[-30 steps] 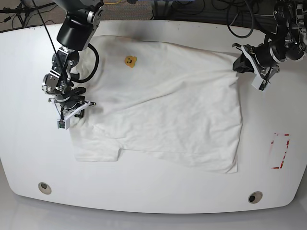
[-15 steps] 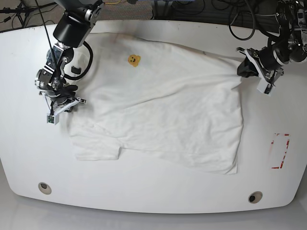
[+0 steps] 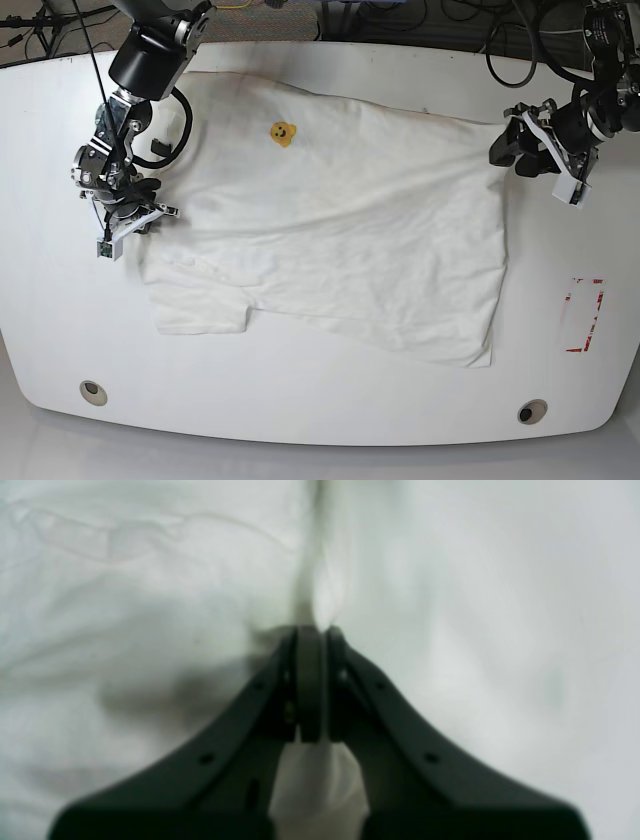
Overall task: Fold the T-shirt properly
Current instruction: 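Release the shirt with the left gripper and move it to the hem corner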
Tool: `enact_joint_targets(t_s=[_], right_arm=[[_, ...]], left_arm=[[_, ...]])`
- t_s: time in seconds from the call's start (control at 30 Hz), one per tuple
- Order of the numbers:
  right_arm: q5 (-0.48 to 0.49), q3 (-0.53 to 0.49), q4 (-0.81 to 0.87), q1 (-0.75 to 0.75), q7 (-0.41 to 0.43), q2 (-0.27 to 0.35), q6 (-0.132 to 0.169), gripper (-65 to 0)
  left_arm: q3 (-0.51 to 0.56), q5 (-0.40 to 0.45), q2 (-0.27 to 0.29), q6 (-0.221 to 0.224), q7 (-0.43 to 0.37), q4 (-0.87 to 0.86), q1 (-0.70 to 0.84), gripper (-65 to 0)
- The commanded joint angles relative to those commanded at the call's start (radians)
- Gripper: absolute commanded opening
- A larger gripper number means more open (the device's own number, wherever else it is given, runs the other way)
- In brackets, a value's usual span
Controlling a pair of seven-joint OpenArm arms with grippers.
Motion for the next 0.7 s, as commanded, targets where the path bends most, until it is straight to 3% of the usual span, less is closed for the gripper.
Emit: enact_joint_targets(t_s=[0.23,0.33,0.5,0.7], right_arm=[[0.002,-0.020,0.000,0.000,0.000,0.000,0.000,-65.0],[0.000,-0.037,0.000,0.000,0.000,0.000,-0.002,-65.0],[0.000,-0.046,0.000,0.000,0.002,0.000,-0.005,-65.0],[0.000,-0.046,0.000,0.005,0.002,0.000,-0.005,-65.0]], left_arm=[[-0.118,-0.118,0.000,0.000,0.103,-0.008,-0.103,-20.1],[-0.170,-0.103,0.000,0.002,0.107,-0.015,-0.155,-19.7],[-0.164,0.002,0.000,0.002,0.109,-0.078,-0.293,-19.7],[-0.064,0.216,0.005,0.002,0.106,-0.245,-0.494,-19.7]])
